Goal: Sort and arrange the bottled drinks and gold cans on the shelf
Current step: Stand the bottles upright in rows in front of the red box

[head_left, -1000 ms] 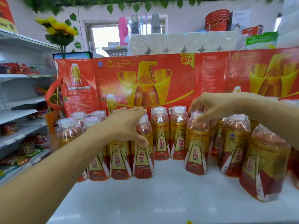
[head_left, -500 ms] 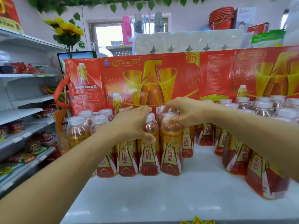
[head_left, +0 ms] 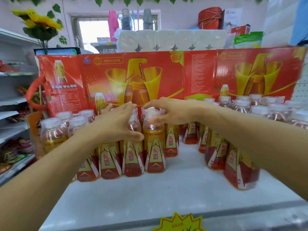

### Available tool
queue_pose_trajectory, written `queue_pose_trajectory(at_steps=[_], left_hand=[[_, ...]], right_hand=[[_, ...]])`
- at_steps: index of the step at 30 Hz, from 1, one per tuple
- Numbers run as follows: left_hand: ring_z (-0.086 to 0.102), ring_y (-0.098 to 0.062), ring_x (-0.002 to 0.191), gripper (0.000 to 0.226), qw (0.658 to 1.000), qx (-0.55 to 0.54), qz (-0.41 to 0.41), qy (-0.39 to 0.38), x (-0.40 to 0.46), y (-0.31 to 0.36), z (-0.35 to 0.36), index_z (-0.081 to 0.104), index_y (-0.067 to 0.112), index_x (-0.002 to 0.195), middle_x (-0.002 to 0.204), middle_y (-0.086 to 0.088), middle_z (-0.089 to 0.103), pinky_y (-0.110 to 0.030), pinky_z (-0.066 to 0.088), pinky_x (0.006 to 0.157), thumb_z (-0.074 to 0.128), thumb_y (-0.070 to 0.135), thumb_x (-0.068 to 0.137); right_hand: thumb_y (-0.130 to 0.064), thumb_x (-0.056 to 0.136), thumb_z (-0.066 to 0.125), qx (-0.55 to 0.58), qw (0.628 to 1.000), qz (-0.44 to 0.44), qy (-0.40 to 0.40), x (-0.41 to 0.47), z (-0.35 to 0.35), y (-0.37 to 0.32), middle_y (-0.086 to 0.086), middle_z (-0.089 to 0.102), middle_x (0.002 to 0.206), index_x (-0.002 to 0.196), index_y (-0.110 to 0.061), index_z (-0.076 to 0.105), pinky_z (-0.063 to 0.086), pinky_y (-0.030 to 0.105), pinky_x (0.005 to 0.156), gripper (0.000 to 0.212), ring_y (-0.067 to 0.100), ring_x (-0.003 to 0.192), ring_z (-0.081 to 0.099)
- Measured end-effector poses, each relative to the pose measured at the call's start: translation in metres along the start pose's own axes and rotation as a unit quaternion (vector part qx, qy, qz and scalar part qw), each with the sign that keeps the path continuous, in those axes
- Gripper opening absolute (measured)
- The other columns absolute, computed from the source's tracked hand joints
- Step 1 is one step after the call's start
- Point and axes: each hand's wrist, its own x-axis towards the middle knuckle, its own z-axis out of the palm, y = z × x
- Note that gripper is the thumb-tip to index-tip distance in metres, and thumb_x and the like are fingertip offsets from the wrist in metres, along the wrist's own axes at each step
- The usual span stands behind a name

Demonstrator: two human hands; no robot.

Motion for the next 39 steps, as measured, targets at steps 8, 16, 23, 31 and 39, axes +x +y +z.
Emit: queue_pose_trajectory(at_steps=[8,16,23,31,39], left_hand=[[0.045,-0.018,0.127,0.073,0.993,-0.069,0.058,0.076,0.017,0.045,0.002,0.035,0.029,0.147,0.142,0.003,0.047,-0.040,0.028,0.111,0.042,0.068,0.086],[0.053,-0.023,0.116,0.043,0.994,-0.086,0.025,0.064,0.029,0.047,0.000,0.049,0.026,0.139,0.131,-0.002,0.055,-0.041,0.044,0.096,0.047,0.041,0.099],[0.052,-0.022,0.124,0.046,0.991,-0.101,0.017,0.082,0.033,0.047,0.002,0.058,0.025,0.132,0.138,0.002,0.056,-0.045,0.044,0.100,0.049,0.049,0.094],[0.052,-0.019,0.124,0.048,0.990,-0.106,0.045,0.084,0.032,0.039,0.004,0.057,0.026,0.134,0.139,0.004,0.055,-0.041,0.043,0.100,0.048,0.051,0.095],[0.055,-0.022,0.111,0.045,0.991,-0.084,0.044,0.095,0.023,0.043,0.003,0.050,0.031,0.140,0.123,0.001,0.057,-0.040,0.043,0.095,0.045,0.048,0.098]], right_hand=[[-0.055,0.091,0.054,-0.189,0.961,0.201,-0.014,-0.073,-0.064,0.060,-0.003,0.052,0.134,0.128,-0.030,0.056,0.044,0.039,0.099,0.044,0.019,0.111,0.052],[-0.041,0.088,0.066,-0.098,0.963,0.251,-0.009,-0.088,-0.056,0.081,0.001,0.066,0.117,0.133,-0.022,0.056,0.049,0.042,0.097,0.049,0.021,0.104,0.063],[-0.034,0.089,0.067,-0.052,0.979,0.196,0.035,-0.072,-0.043,0.068,-0.003,0.071,0.083,0.122,-0.023,0.064,0.056,0.040,0.082,0.035,0.016,0.075,0.070],[-0.034,0.091,0.063,-0.026,0.993,0.104,0.044,-0.035,-0.022,0.032,0.002,0.071,0.091,0.126,-0.019,0.061,0.059,0.034,0.075,0.038,0.014,0.073,0.070],[-0.044,0.093,0.058,-0.057,0.990,0.099,0.077,-0.022,-0.009,0.019,0.007,0.063,0.120,0.130,-0.021,0.057,0.051,0.035,0.083,0.044,0.018,0.091,0.063]])
